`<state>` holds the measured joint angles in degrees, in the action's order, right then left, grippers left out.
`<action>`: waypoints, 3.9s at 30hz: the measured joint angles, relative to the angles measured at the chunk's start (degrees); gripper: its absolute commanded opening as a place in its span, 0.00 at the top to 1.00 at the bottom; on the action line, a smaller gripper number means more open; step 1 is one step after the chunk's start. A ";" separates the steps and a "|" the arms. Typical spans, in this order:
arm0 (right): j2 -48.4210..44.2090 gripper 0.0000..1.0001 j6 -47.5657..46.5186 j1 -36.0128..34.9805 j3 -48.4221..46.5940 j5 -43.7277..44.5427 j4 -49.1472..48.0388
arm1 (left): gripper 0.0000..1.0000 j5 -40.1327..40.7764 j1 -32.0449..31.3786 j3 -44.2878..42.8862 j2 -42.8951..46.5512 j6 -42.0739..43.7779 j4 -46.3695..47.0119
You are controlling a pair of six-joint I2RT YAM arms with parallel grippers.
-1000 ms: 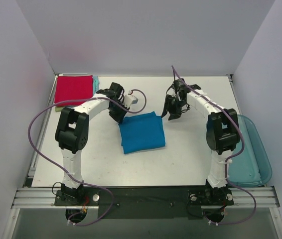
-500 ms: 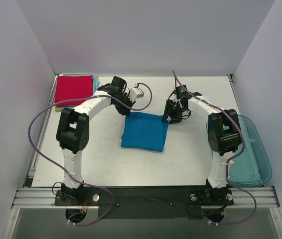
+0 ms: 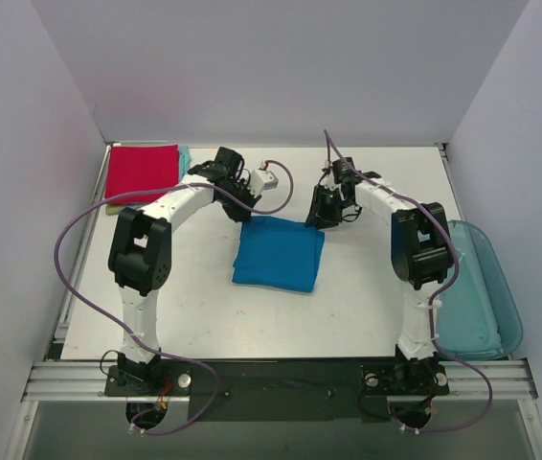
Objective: Fold and stack the t-shirts
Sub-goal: Fold the long partially folded tshirt into a neat square, then smooth out wrinkles on the folded tshirt
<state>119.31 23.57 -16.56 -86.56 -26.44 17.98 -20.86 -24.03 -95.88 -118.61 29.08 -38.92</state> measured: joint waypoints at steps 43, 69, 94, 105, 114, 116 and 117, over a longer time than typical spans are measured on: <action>-23.67 1.00 7.63 1.97 21.51 6.05 -6.23 | 1.00 -3.58 -3.41 -14.25 -0.59 -4.70 -9.09; -8.94 1.00 7.61 3.34 10.91 7.04 -6.62 | 1.00 2.64 -2.78 -17.73 -9.11 -6.40 -8.26; -0.42 0.59 3.54 3.39 -2.69 5.38 -0.44 | 0.38 17.49 -0.24 -18.49 -6.86 -9.77 -9.84; -3.87 0.57 1.66 2.97 -2.40 4.09 0.76 | 0.31 6.64 0.55 -10.36 -4.79 -12.81 0.74; 3.98 0.60 3.02 2.97 -5.44 0.07 0.63 | 0.32 3.69 1.60 -10.34 -7.08 -11.74 6.23; 5.14 0.62 3.48 2.97 -5.51 -0.28 0.72 | 0.34 3.43 1.62 -10.34 -8.00 -10.97 6.21; 5.51 0.66 3.63 2.97 -5.51 -0.52 0.72 | 0.37 3.39 1.62 -10.34 -8.48 -10.58 6.16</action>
<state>124.81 27.20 -13.58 -92.07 -26.96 18.70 -17.47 -22.41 -106.21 -127.09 18.50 -32.75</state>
